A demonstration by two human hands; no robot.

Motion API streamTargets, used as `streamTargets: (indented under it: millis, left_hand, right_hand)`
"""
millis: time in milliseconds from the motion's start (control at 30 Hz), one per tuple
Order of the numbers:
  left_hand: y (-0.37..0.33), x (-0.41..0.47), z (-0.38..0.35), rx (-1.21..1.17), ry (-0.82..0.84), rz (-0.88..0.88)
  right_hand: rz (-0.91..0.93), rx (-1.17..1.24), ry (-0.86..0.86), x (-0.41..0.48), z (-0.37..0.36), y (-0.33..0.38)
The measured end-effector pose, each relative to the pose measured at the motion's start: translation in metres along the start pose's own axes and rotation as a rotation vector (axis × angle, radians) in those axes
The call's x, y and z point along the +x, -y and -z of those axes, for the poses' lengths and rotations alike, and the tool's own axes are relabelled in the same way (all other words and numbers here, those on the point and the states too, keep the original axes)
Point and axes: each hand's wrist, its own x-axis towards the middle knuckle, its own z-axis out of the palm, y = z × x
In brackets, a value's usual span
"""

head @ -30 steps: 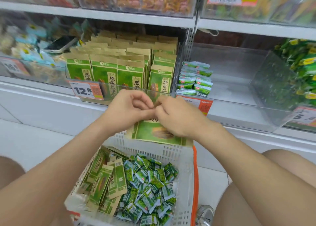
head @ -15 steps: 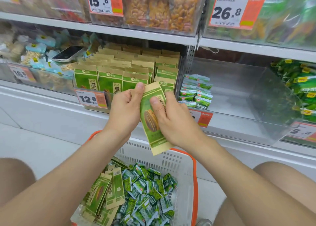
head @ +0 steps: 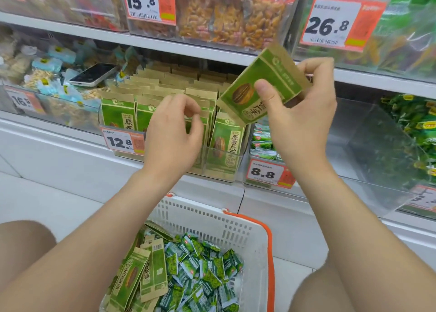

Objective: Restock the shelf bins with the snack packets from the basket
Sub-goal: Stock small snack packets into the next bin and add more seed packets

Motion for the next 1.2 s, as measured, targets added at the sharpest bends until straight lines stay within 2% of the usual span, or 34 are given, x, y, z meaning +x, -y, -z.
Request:
streamTargets:
  millis: [200,333,400,567,733,967,1200]
  left_hand:
    - [0.003,-0.002,-0.007,0.224,0.05,-0.066]
    - [0.005,0.0,-0.009,0.288,0.078,-0.076]
    - [0.007,0.001,-0.011,0.298,0.089,-0.081]
    - [0.011,0.001,-0.015,0.299,0.096,-0.067]
    - [0.015,0.0,-0.017,0.309,0.106,-0.065]
    - [0.017,0.0,-0.019,0.31,0.105,-0.066]
    - [0.017,-0.001,-0.019,0.301,0.1,-0.067]
  right_hand:
    - [0.07,-0.206,0.431,0.004,-0.028,-0.021]
    - [0.152,-0.61,0.678,0.007,-0.043,-0.034]
    - [0.115,-0.738,0.813,0.011,-0.048,-0.036]
    - [0.108,-0.946,1.007,0.023,-0.06,-0.034]
    - [0.081,-1.045,0.995,0.018,-0.079,-0.034]
    - [0.11,-1.029,1.127,0.025,-0.083,-0.034]
    - [0.097,-1.005,1.114,0.03,-0.083,-0.034]
